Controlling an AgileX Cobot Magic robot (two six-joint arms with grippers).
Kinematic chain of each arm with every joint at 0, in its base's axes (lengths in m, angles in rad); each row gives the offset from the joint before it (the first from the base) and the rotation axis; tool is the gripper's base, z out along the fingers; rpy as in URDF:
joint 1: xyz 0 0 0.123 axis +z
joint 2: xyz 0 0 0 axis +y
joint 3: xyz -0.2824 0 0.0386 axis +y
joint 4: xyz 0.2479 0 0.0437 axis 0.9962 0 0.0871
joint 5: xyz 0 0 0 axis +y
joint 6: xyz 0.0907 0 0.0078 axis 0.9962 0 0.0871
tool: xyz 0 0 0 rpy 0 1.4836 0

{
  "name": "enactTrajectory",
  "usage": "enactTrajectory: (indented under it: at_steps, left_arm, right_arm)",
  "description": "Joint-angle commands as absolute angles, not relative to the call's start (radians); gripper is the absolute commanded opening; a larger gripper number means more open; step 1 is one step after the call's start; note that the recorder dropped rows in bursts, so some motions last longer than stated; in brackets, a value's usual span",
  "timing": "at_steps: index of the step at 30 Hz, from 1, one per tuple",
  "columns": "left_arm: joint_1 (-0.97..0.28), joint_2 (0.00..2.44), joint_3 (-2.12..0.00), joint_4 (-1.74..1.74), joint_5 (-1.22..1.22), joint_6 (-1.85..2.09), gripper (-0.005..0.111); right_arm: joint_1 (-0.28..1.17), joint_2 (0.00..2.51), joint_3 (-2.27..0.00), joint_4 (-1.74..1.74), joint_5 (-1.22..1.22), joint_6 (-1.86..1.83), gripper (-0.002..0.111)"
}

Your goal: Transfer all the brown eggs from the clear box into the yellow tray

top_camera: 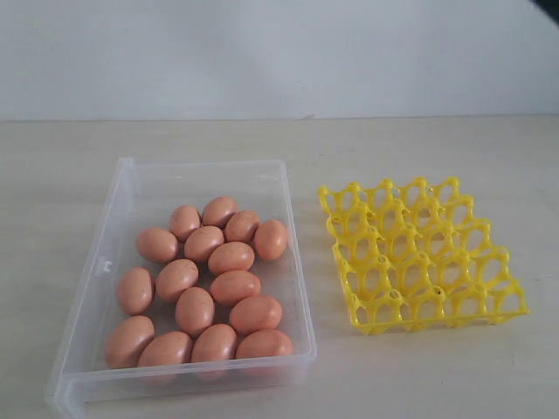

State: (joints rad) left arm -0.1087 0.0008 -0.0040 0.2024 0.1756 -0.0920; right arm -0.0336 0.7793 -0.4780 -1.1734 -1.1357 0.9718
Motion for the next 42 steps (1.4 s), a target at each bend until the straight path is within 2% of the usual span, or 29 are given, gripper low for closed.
enactTrajectory:
  at_steps: [1,5,10,14,18,20,22,23,24,25,28,30,34,42]
  left_arm:
    - [-0.115,0.000,0.000,0.200,0.173,-0.097,0.004]
    - [-0.115,0.000,0.000,0.200,0.173,-0.097,0.004]
    - [-0.115,0.000,0.000,0.200,0.173,-0.097,0.004]
    - [-0.115,0.000,0.000,0.200,0.173,-0.097,0.004]
    - [-0.115,0.000,0.000,0.200,0.173,-0.097,0.004]
    - [-0.115,0.000,0.000,0.200,0.173,-0.097,0.004]
    - [-0.115,0.000,0.000,0.200,0.173,-0.097,0.004]
    - [-0.115,0.000,0.000,0.200,0.173,-0.097,0.004]
    - [-0.115,0.000,0.000,0.200,0.173,-0.097,0.004]
    - [-0.115,0.000,0.000,0.200,0.173,-0.097,0.004]
    - [-0.115,0.000,0.000,0.200,0.173,-0.097,0.004]
    - [-0.115,0.000,0.000,0.200,0.173,-0.097,0.004]
    - [-0.115,0.000,0.000,0.200,0.173,-0.097,0.004]
    - [-0.115,0.000,0.000,0.200,0.173,-0.097,0.004]
  right_arm:
    - [0.060,0.780,-0.518,-1.290,-1.047,0.897,0.000]
    - [0.219,0.782,-0.520,-1.254,-0.761,0.737,0.000]
    - [0.416,0.852,-0.531,-1.016,-0.413,0.313,0.000]
    - [0.557,1.018,-0.646,-0.477,-0.078,-0.177,0.000]
    - [0.558,1.241,-0.886,-0.080,0.210,-0.141,0.000]
    - [0.558,1.367,-0.984,0.026,0.353,-0.203,0.007]
    - [0.558,1.477,-1.053,0.180,0.442,-0.298,0.025]
    - [0.558,1.543,-1.100,0.312,0.488,-0.367,0.039]
    - [0.558,1.580,-1.127,0.374,0.523,-0.408,0.044]
    - [0.558,1.645,-1.177,0.449,0.600,-0.483,0.047]
    - [0.558,1.773,-1.289,0.458,0.787,-0.556,0.047]
    - [0.558,1.816,-1.337,0.449,0.830,-0.549,0.047]
    - [0.558,1.881,-1.420,0.429,0.749,-0.256,0.047]
    - [0.565,2.020,-1.558,0.436,0.756,-0.139,0.047]
